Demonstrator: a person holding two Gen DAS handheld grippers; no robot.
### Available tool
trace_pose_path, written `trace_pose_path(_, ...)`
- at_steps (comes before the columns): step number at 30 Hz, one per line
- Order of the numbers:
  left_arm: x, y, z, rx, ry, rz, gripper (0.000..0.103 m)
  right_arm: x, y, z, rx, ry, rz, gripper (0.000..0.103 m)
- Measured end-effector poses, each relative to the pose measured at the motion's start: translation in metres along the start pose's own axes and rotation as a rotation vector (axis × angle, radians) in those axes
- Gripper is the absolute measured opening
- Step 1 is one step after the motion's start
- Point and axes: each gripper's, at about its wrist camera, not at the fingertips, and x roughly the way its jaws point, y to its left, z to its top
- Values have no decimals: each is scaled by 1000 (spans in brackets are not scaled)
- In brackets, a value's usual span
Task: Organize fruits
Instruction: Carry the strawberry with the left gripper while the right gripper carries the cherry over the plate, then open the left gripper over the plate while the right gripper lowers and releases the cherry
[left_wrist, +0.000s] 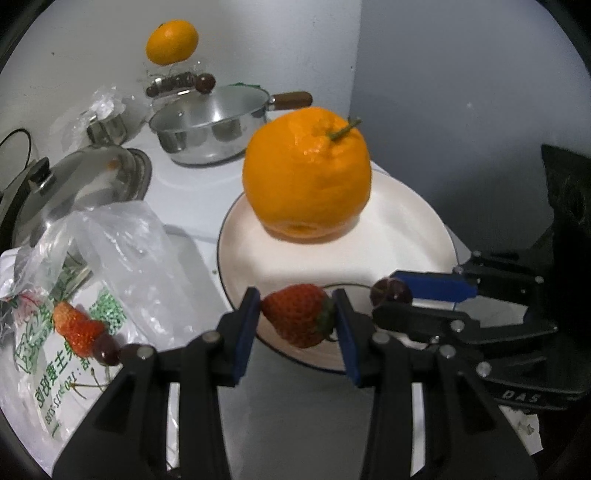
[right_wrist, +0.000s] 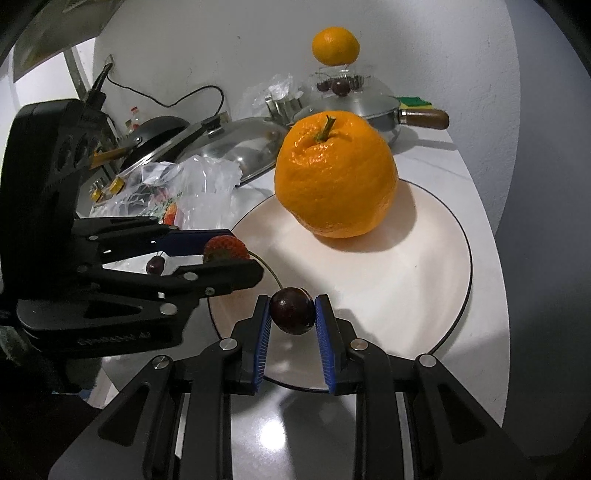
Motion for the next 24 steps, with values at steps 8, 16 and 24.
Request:
trace_pose_path(8,-9,5,-1,-20,-6,-5,43,9,6,1,-3,32,-17,26)
trace_pose_path(16,-19,7,-3,-30,-36,-31,60,12,9,2,5,51,-42,26)
trace_pose_path(24,-29,10,-6,-30,-53,-27,60,14,10,1,13,58,-59,26)
